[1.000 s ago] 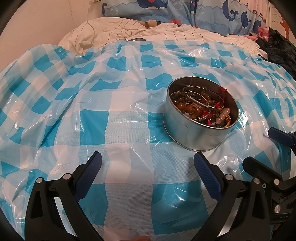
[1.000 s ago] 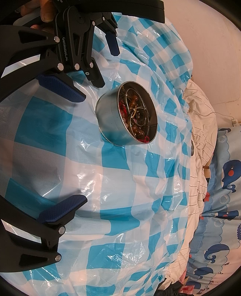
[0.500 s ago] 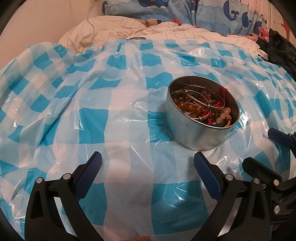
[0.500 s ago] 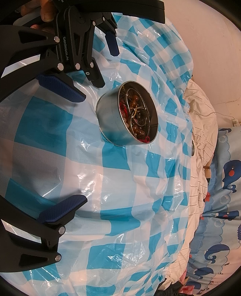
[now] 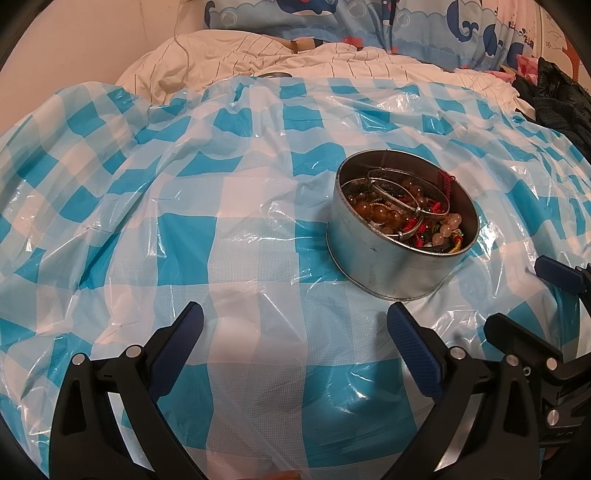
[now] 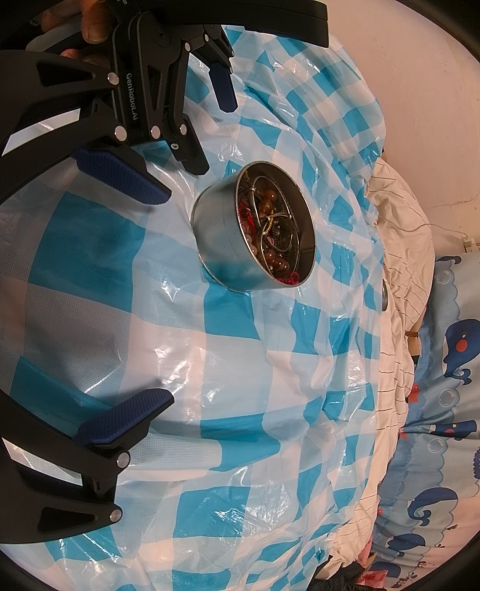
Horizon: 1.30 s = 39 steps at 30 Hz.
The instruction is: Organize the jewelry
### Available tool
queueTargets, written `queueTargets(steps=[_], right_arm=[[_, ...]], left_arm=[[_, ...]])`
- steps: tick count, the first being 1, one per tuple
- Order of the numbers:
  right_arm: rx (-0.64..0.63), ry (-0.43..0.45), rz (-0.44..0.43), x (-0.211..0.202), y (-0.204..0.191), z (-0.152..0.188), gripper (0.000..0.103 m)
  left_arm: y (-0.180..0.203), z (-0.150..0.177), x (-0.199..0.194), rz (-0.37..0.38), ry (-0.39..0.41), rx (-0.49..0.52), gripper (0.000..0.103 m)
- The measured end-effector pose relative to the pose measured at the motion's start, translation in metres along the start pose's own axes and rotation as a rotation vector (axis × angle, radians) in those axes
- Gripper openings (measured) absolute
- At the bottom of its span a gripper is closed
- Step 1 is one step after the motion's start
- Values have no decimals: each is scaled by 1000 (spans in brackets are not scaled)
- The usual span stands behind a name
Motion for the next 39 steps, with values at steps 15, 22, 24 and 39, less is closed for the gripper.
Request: queueTargets(steps=[15,22,24,39], right_arm=[[4,-6,5,-1,3,5,96],[4,-8,5,-1,3,5,96],[4,-8,5,-1,2,4,96],[5,-10,6,0,2,4,96]], left_arm=[[0,0,1,0,-1,0,96],[0,-1,1,0,-3,1,96],[0,0,1,1,-3,0,96],[0,3,3,1,-7,-1,96]])
Point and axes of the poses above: each gripper's, at about its wrist camera, not at the fingertips, and x roughly the way its jaws point, y to its right, z to its underside, the point moved 4 cm from there along x, roughly the way its jaws point, and after that the axes turned 9 degrees about -z, right-handed, at the moved point
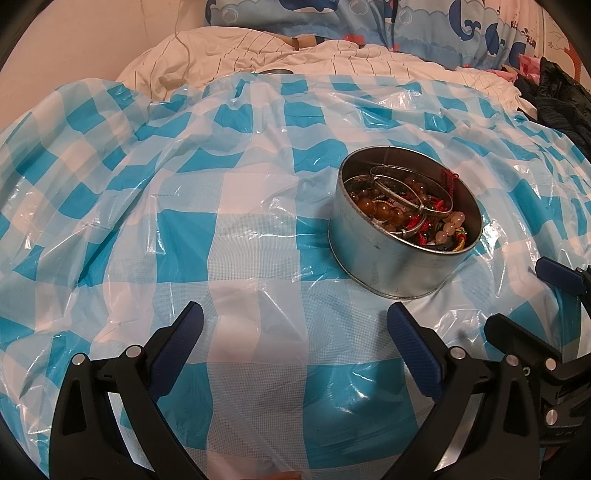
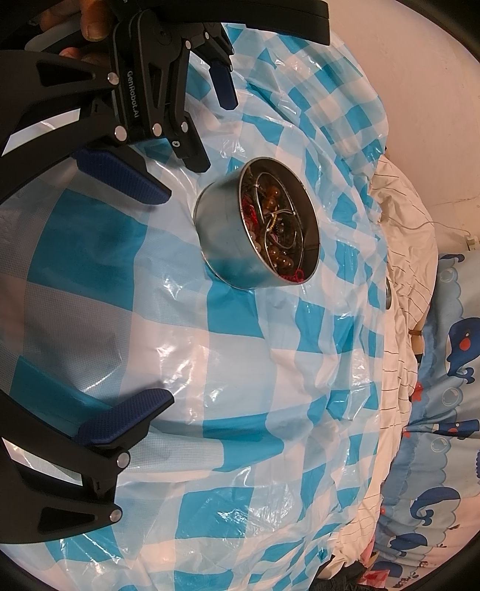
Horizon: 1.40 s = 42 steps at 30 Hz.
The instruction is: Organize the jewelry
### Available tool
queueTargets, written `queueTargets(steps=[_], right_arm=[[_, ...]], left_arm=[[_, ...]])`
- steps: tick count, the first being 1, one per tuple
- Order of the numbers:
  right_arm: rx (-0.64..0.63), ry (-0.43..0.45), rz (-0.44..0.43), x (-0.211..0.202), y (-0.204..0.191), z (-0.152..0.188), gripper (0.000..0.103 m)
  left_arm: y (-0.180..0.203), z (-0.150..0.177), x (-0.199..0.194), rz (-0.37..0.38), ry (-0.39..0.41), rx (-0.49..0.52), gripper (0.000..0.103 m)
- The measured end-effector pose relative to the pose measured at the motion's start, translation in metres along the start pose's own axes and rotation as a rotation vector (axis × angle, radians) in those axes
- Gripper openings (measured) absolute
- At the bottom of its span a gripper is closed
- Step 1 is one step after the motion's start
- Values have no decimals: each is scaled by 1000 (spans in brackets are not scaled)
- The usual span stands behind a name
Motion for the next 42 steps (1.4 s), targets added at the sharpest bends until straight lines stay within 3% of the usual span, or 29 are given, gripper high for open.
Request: queueTargets(steps=[42], right_arm=[[0,-6,2,2,-2,-3,96]], left_arm=[[-2,-3,4,-16,-30,-12,96]])
Point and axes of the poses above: each gripper's, at about its wrist camera, not at the fingertips, and x roughly the way its jaws point, y to its right, z to its underside, the point moved 4 cm from there along x, roughly the way its jaws point, and after that the axes turned 9 degrees about -z, right-handed, at the moved point
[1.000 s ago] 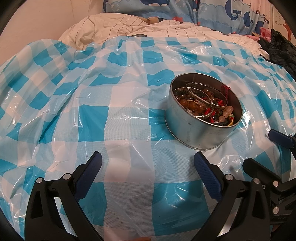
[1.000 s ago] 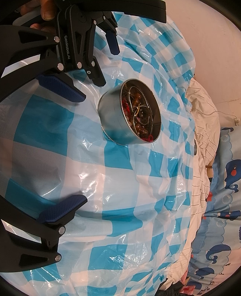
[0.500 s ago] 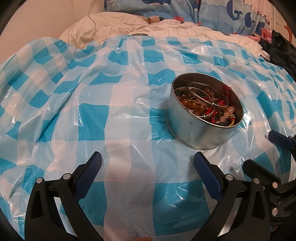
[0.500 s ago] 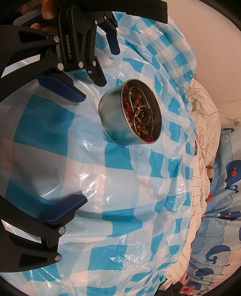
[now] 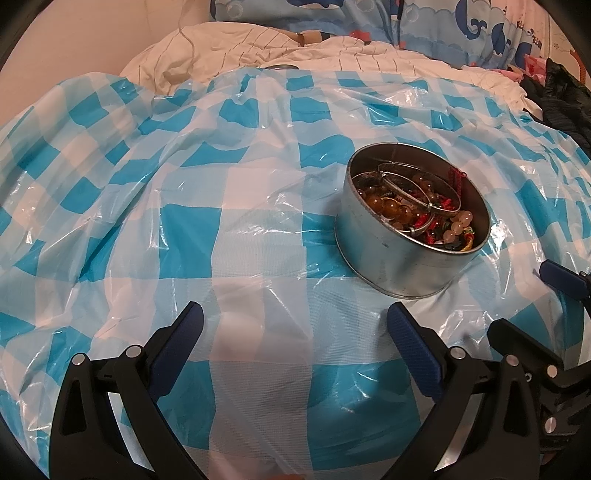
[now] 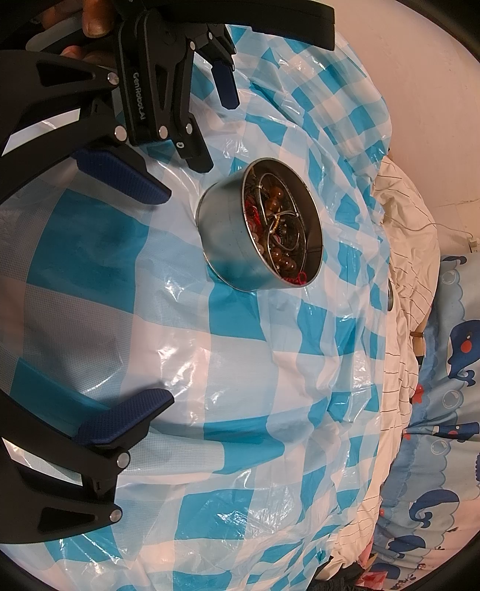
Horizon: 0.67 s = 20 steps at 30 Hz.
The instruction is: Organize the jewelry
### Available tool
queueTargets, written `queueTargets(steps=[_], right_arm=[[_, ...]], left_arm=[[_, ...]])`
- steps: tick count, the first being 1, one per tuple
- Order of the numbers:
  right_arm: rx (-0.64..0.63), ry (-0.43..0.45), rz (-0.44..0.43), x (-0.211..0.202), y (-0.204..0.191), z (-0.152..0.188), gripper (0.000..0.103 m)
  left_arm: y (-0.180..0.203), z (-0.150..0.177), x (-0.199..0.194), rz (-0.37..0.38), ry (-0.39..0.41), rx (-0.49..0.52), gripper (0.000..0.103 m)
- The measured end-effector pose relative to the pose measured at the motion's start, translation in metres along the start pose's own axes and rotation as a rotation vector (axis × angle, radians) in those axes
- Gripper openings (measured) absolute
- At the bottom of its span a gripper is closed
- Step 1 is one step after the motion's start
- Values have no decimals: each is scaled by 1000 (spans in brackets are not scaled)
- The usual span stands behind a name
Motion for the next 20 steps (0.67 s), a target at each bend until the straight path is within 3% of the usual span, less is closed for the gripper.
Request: queueTargets(steps=[3,8,15,20], right_arm=[[0,0,0,0,0,0,96],[0,0,0,0,0,0,96],[0,-1,0,0,0,-1,96],[-1,-2,1,-1,0,2,96]], left_arm=[[0,1,-1,-13,-12,0,96],[2,2,-12,13,43,14,95],[0,0,3,44,-44,-29,96],[-2,1,5,43,-57,-39,96]])
Point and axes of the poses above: each gripper's, at about its wrist camera, not at the fingertips, and x roughly the way its jaws point, y to its right, z to its underside, the point moved 4 cm from there along x, roughly the way its jaws point, and after that the axes turned 9 degrees about -z, right-handed, at the moved point
